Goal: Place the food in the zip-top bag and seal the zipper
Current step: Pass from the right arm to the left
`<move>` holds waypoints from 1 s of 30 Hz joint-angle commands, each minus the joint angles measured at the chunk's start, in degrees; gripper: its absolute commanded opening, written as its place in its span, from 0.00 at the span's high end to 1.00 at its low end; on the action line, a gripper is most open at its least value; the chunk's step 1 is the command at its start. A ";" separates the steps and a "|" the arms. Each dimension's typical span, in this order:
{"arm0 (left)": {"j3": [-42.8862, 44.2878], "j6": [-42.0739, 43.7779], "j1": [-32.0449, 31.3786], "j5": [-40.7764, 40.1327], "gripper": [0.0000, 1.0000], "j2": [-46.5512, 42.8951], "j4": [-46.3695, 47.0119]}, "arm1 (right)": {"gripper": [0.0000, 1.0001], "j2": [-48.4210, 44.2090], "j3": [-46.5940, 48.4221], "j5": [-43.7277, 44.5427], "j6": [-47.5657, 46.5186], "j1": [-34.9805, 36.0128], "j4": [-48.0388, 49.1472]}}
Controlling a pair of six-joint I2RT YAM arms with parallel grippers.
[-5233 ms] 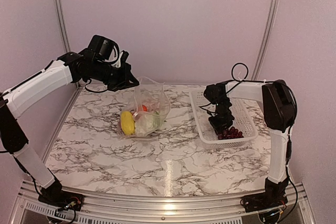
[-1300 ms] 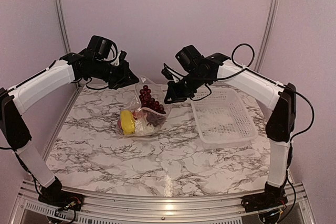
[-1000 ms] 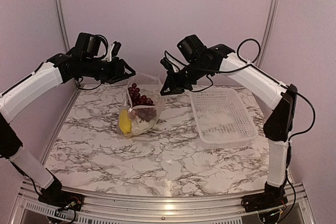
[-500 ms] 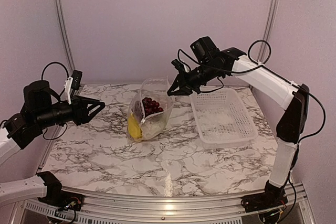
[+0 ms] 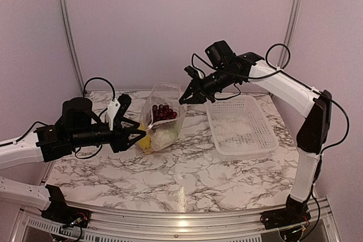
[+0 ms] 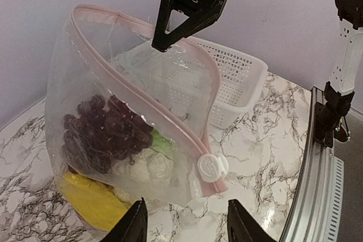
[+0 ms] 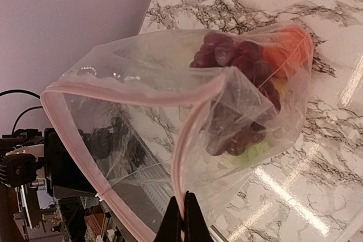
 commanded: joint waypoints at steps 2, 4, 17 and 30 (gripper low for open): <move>-3.05 2.51 -0.93 -8.83 0.51 2.74 13.66 | 1.00 0.15 2.39 -1.73 1.94 -0.50 2.07; -3.34 3.23 -0.95 -8.44 0.51 4.07 16.12 | 1.00 0.05 2.13 -2.16 2.58 -0.50 2.60; -6.16 7.45 -1.94 -6.14 0.52 -0.44 10.49 | 1.00 0.48 1.36 -3.78 4.69 -1.32 4.10; -2.44 9.99 -3.92 -14.93 0.61 11.70 20.55 | 1.00 1.69 1.64 -5.84 6.00 -1.30 5.26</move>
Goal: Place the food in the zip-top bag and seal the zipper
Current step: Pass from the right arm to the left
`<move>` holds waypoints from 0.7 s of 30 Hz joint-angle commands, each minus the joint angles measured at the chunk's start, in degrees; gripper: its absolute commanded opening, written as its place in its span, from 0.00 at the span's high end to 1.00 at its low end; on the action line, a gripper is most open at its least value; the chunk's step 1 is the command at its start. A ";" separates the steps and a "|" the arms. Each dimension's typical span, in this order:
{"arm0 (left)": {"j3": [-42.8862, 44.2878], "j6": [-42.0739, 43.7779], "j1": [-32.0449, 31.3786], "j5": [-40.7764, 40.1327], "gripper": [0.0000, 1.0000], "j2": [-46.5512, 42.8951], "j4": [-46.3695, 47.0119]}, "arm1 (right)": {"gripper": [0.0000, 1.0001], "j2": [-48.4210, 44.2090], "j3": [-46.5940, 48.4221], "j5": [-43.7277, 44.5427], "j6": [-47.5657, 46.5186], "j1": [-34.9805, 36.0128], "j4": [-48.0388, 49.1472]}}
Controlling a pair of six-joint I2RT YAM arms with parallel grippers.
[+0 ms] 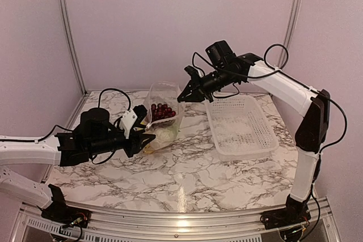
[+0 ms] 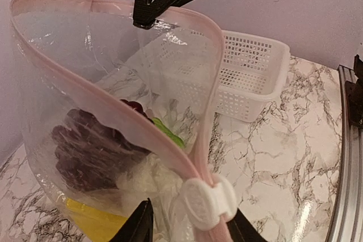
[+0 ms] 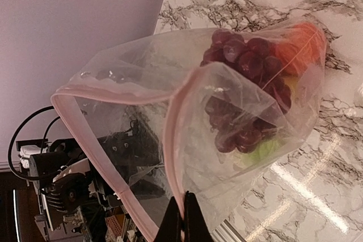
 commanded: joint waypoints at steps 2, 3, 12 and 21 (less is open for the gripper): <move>1.26 1.67 -0.75 -13.35 0.66 2.50 8.00 | 1.00 0.66 1.64 -1.73 0.73 -0.49 2.31; 1.02 1.74 -0.71 -16.28 0.69 2.59 8.85 | 1.00 0.63 1.47 -1.72 0.73 -0.50 2.31; 2.11 3.31 -0.71 -16.38 0.98 -1.38 7.72 | 0.90 0.88 1.81 -1.58 0.03 -1.28 1.67; 20.04 6.09 -0.15 -2.55 1.00 -5.27 -26.32 | 0.56 2.24 20.20 9.17 -12.63 -1.59 -8.76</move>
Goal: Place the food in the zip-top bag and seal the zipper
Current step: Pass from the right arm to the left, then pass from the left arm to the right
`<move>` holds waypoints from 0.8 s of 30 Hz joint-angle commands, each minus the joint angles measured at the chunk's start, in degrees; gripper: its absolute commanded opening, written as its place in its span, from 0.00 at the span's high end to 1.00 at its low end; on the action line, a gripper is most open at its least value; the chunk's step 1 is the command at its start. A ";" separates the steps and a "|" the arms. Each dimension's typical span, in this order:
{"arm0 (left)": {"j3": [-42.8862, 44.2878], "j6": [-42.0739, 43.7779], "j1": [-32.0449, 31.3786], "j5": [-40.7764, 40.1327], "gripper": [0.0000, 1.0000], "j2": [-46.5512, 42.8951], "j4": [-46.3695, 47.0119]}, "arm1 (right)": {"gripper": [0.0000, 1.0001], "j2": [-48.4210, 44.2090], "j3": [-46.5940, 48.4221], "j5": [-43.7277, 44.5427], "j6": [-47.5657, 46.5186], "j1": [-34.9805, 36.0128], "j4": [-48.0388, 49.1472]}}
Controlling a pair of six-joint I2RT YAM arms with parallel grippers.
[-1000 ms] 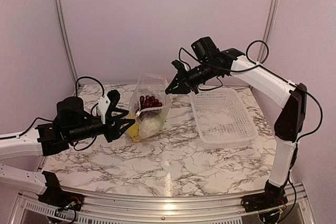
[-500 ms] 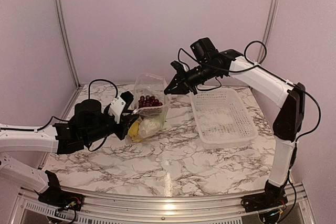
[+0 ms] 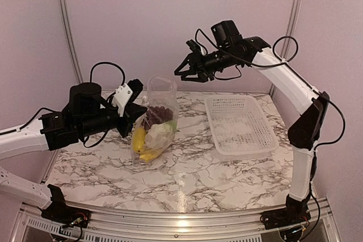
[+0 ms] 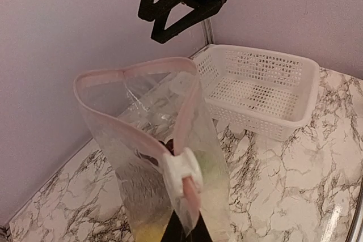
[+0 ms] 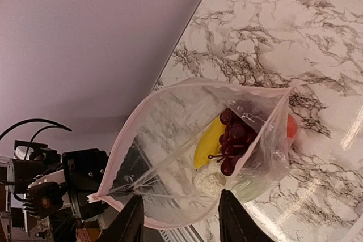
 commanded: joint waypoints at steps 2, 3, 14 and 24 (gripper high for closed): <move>6.67 1.30 0.75 6.93 1.00 -3.83 -16.94 | 0.55 -6.49 -3.29 6.90 -7.17 -0.27 0.79; 6.84 1.21 0.86 8.45 1.00 -3.80 -18.01 | 0.55 -7.74 -5.70 6.67 -7.20 -0.19 2.80; 11.63 -1.70 1.15 13.80 1.00 -0.92 -18.28 | 0.44 -7.85 -5.37 0.31 -23.33 8.85 5.76; 16.32 -0.26 1.26 18.01 1.00 -0.02 -20.69 | 0.42 -5.92 -7.01 -4.67 -29.74 10.54 7.84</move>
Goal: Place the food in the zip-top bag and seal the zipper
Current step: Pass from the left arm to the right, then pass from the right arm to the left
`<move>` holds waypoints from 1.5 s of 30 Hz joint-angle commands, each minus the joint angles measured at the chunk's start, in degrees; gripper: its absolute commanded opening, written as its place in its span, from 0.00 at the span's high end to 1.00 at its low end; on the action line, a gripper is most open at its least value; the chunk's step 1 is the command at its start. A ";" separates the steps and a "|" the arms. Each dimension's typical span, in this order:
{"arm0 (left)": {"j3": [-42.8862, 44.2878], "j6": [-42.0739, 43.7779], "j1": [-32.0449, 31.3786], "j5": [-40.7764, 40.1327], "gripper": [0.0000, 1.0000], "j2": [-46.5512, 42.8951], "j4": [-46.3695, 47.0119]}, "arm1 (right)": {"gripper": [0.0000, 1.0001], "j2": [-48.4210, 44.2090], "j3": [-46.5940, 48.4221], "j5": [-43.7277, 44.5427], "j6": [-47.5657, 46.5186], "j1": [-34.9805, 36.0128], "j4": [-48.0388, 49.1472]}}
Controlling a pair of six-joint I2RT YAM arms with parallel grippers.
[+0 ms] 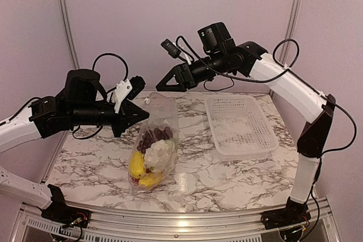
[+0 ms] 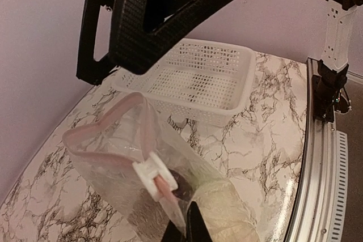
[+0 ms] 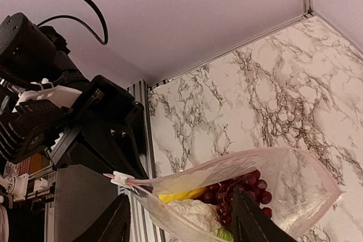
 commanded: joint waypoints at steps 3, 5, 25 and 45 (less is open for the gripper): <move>3.82 1.45 0.72 2.93 1.00 -0.01 -0.89 | 0.40 0.16 -4.24 -3.08 -6.44 0.82 4.33; 3.81 1.46 1.48 2.80 1.00 -0.27 -1.46 | 0.40 0.04 -5.99 -4.42 -8.20 1.44 3.99; -1.55 -3.77 8.06 8.29 0.80 -0.52 6.68 | 1.00 2.72 -2.03 2.80 -7.03 6.04 3.29; -7.72 -7.50 12.19 16.66 0.76 1.64 15.77 | 1.00 0.36 -3.05 3.90 -8.61 6.04 -0.63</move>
